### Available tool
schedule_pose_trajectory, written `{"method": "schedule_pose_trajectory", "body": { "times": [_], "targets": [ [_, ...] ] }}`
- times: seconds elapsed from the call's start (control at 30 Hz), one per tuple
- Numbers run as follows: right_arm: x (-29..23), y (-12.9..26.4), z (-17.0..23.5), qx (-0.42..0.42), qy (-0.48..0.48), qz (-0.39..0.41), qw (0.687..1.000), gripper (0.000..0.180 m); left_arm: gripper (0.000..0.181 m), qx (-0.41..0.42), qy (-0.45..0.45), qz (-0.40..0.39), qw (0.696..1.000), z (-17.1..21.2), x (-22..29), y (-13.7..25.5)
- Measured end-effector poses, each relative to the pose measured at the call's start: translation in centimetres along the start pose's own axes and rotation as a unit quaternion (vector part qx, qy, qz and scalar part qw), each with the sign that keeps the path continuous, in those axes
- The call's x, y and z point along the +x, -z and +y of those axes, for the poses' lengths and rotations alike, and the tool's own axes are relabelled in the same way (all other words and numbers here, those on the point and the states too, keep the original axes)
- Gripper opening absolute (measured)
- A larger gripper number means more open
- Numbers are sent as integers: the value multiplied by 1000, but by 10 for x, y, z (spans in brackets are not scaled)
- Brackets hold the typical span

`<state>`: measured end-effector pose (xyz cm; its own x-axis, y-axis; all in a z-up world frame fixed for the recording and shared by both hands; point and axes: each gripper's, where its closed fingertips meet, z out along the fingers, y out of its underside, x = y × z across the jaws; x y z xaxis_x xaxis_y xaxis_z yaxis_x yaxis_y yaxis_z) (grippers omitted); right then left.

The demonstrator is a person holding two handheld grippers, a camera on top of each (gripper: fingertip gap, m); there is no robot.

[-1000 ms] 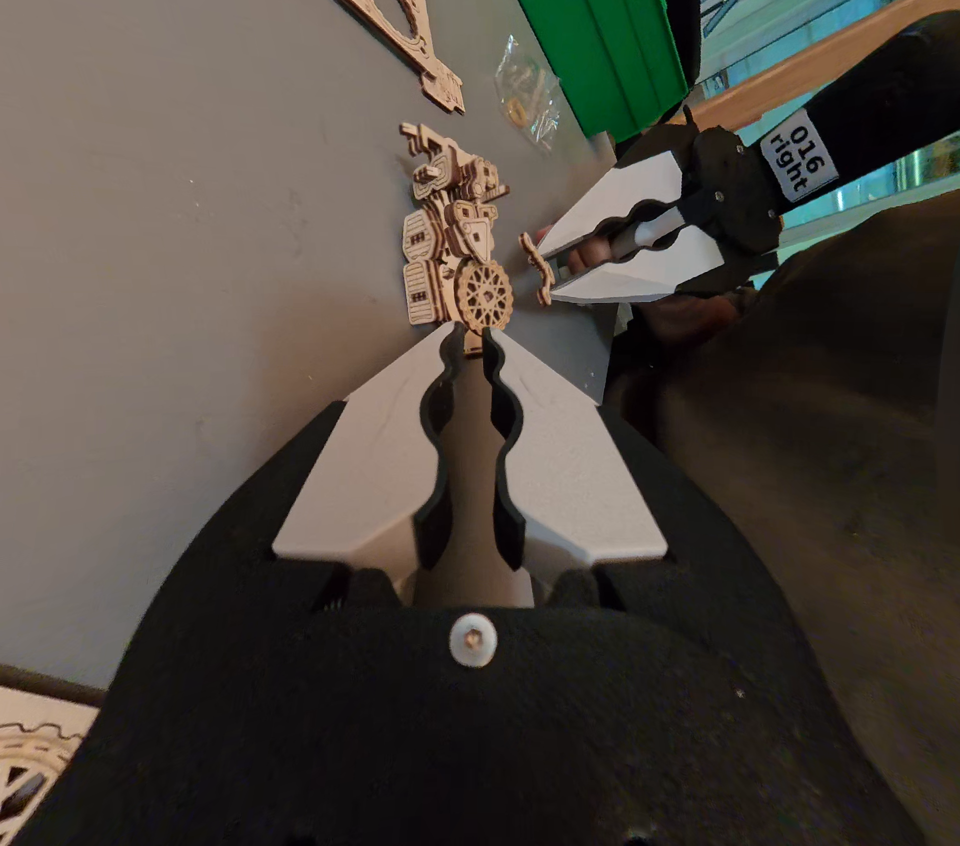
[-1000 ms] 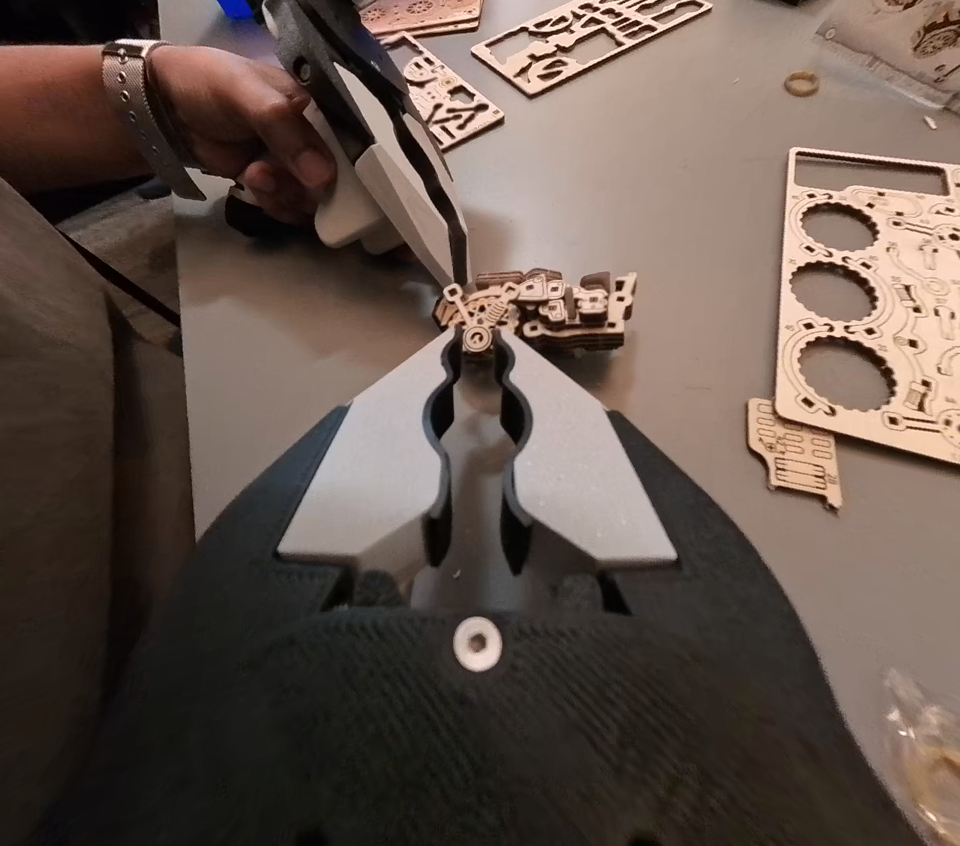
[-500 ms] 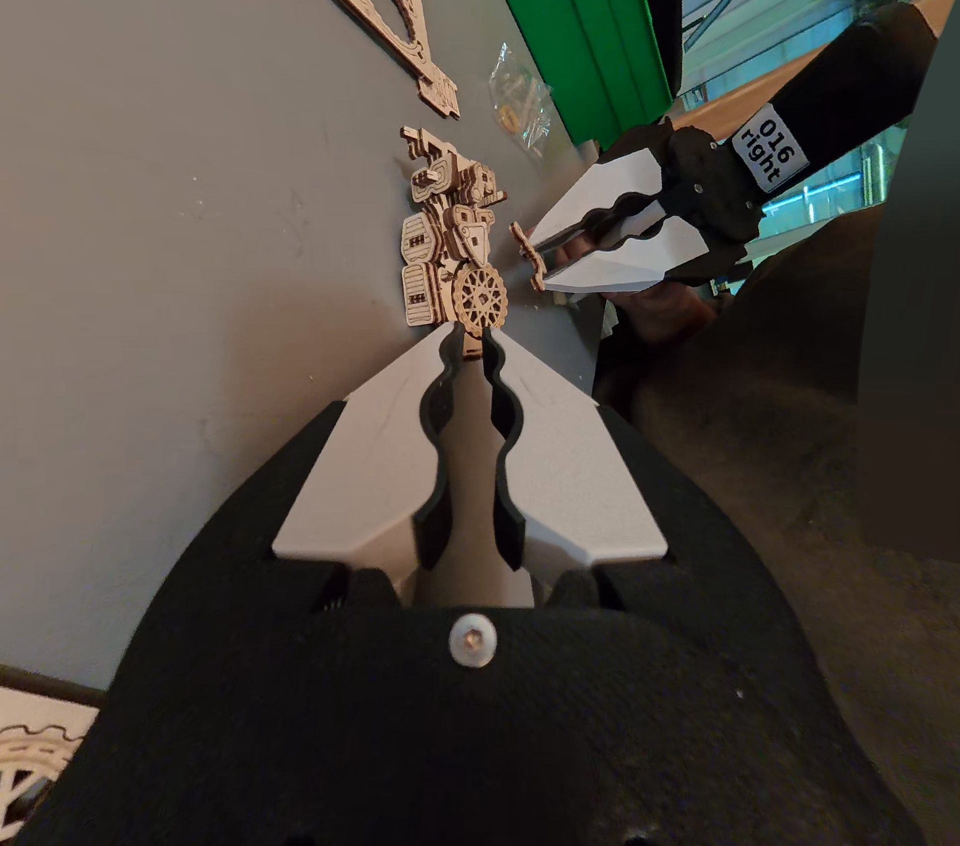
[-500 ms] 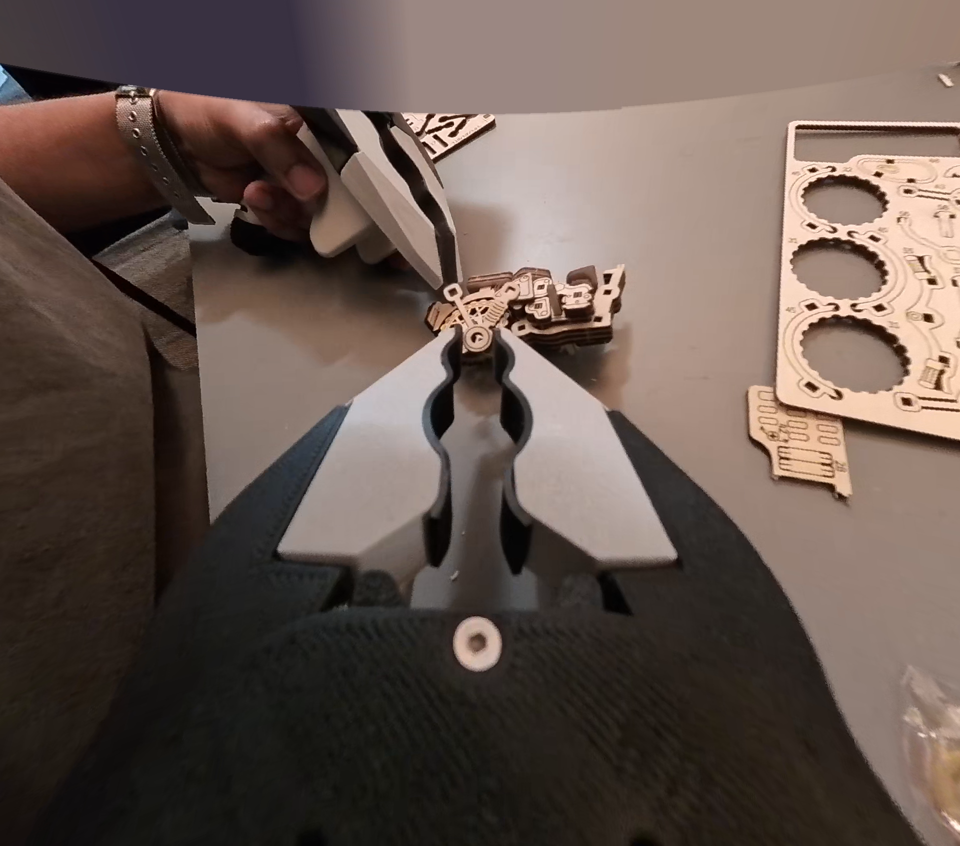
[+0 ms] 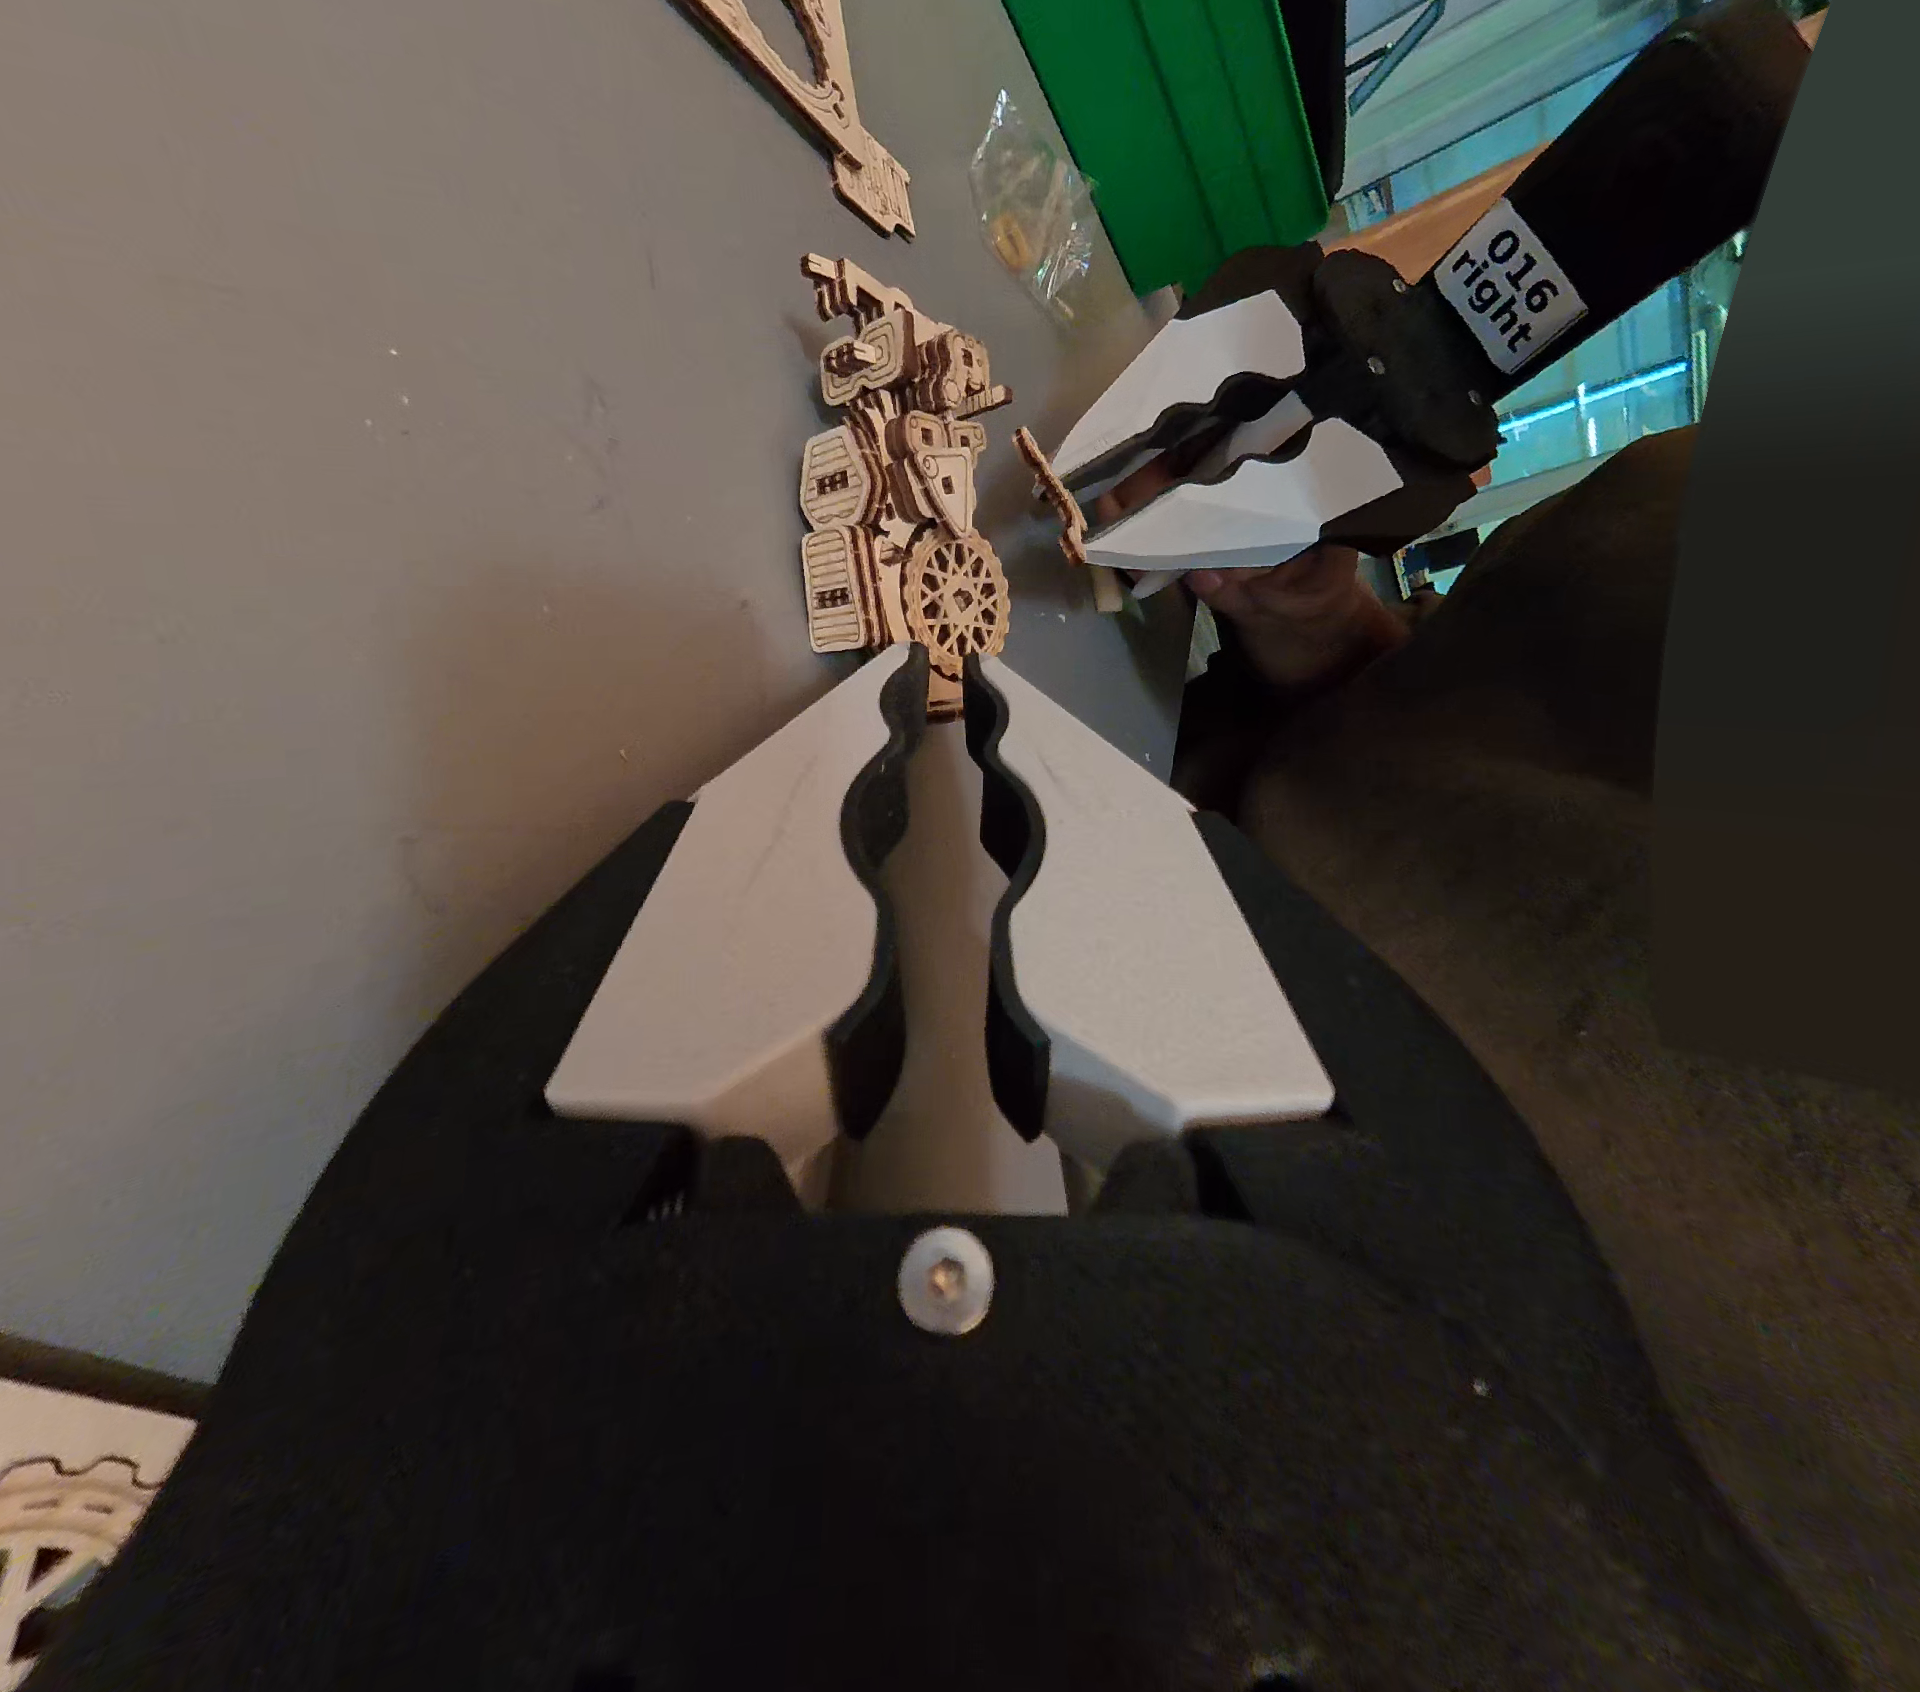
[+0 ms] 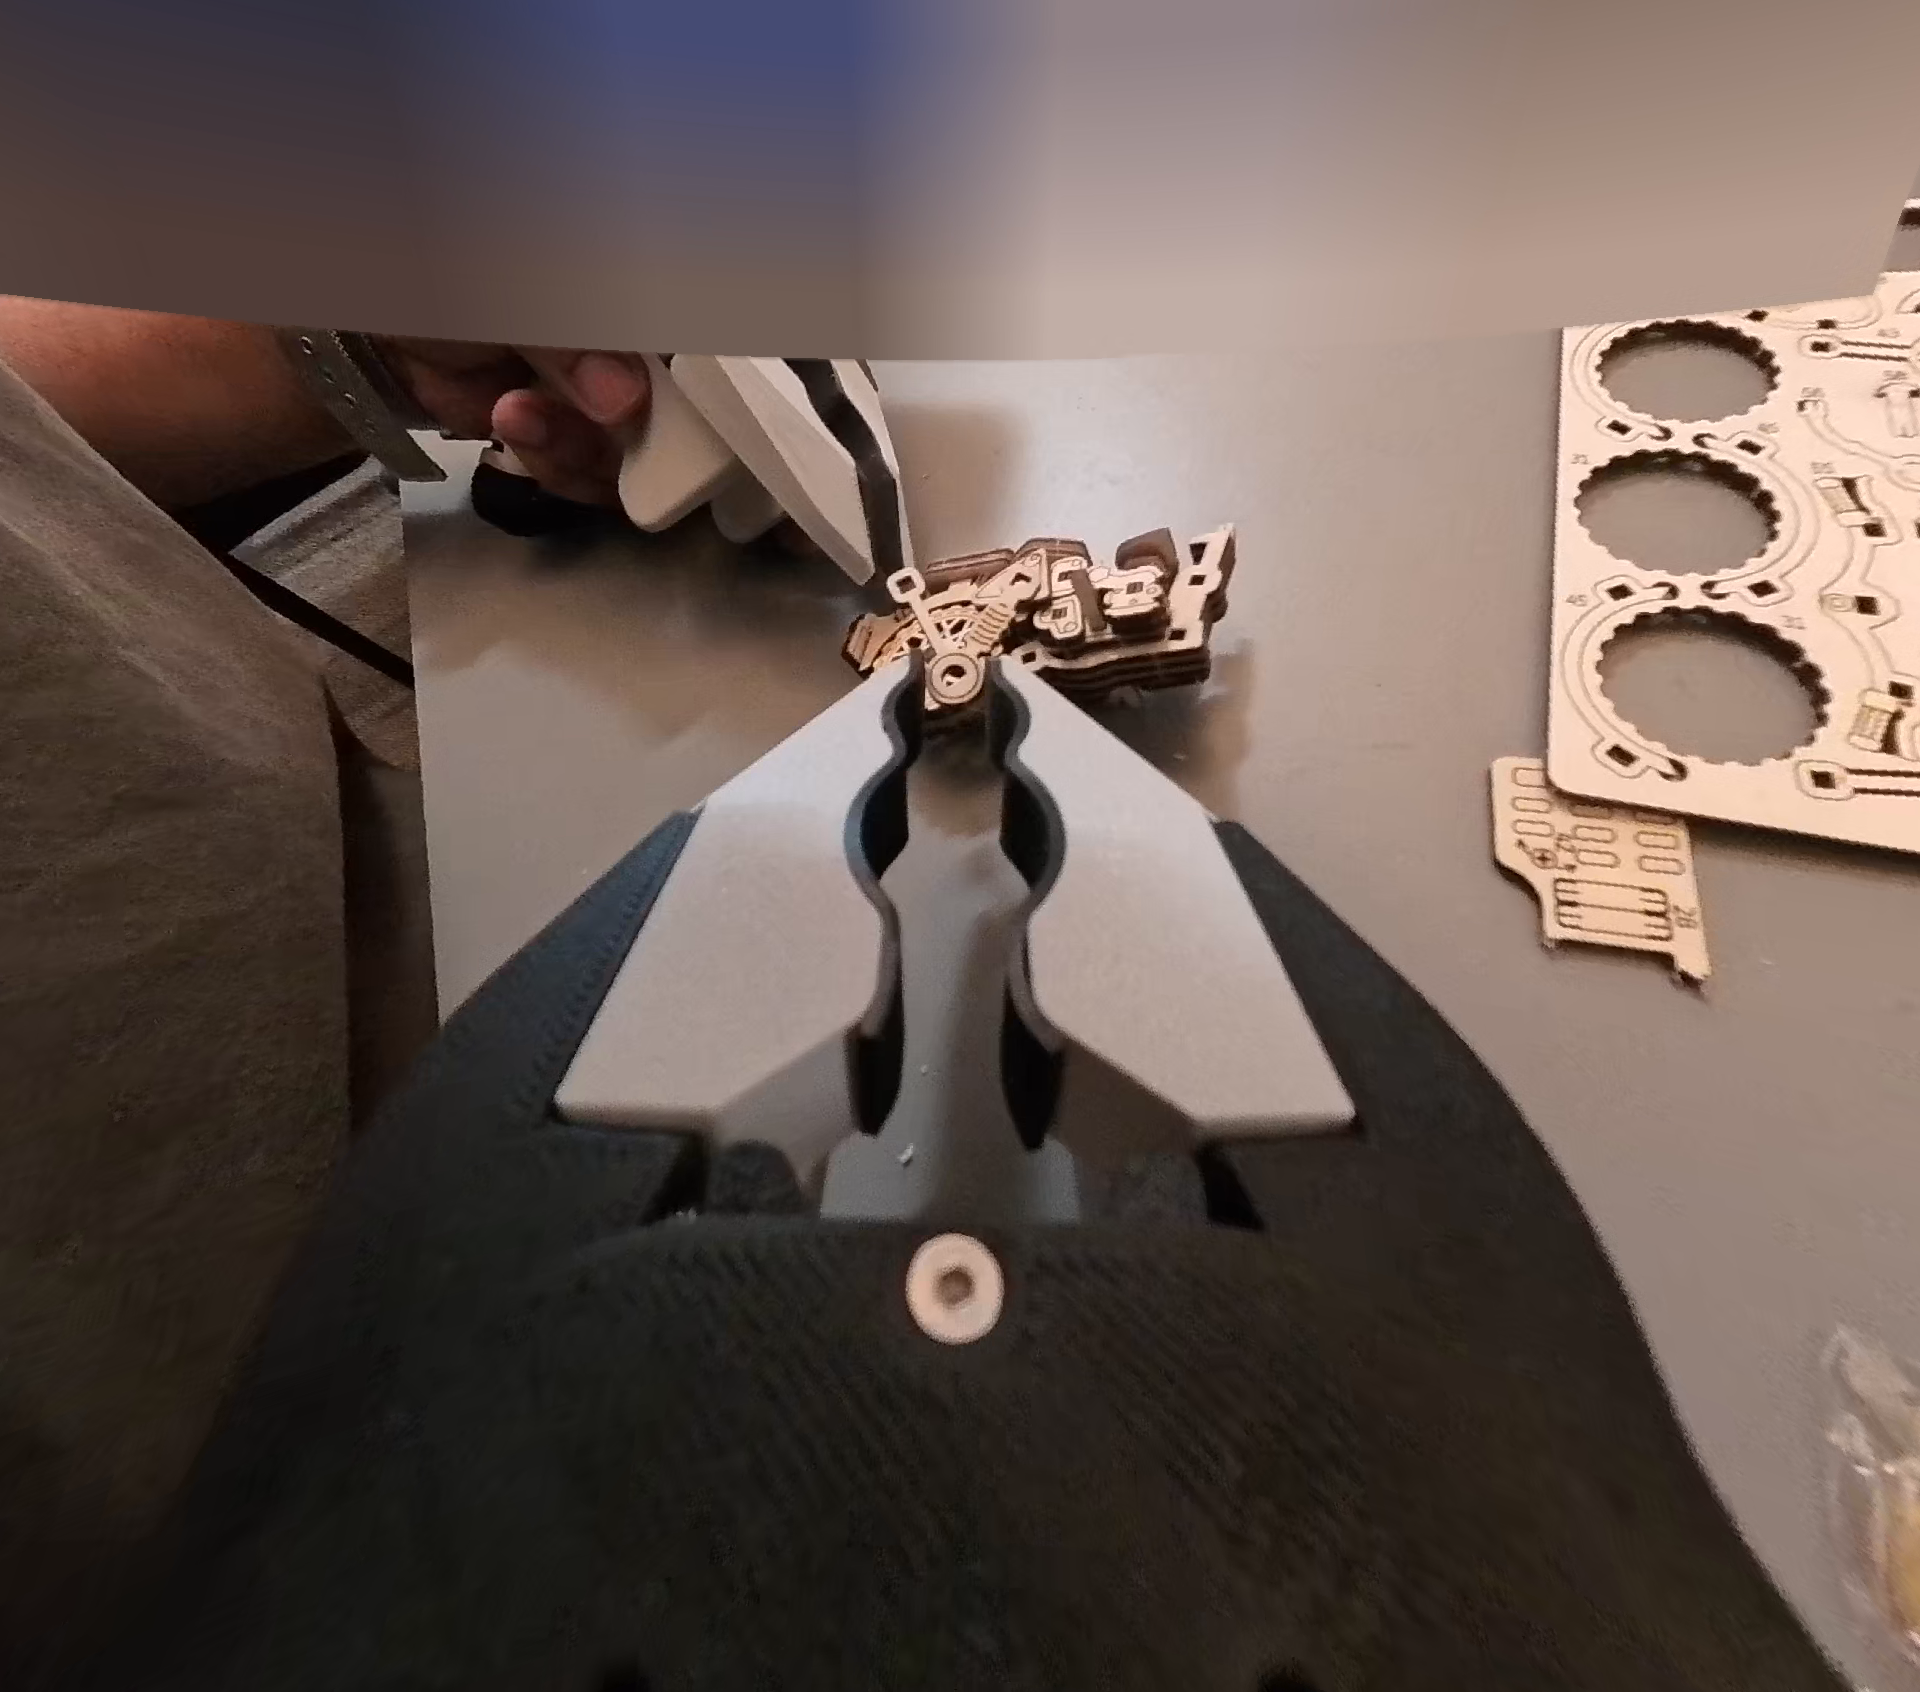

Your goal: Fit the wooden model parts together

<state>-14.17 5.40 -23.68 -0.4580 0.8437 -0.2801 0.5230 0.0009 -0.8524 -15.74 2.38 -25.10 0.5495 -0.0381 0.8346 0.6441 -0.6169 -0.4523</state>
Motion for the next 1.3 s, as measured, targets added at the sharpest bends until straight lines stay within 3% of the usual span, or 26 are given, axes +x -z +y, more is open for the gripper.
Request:
{"method": "schedule_pose_trajectory", "body": {
  "times": [1.3],
  "targets": [
    [3,2,-2,8,-30,-12,999,9,5,3,16,11,1000,-2,0,1]
  ]
}}
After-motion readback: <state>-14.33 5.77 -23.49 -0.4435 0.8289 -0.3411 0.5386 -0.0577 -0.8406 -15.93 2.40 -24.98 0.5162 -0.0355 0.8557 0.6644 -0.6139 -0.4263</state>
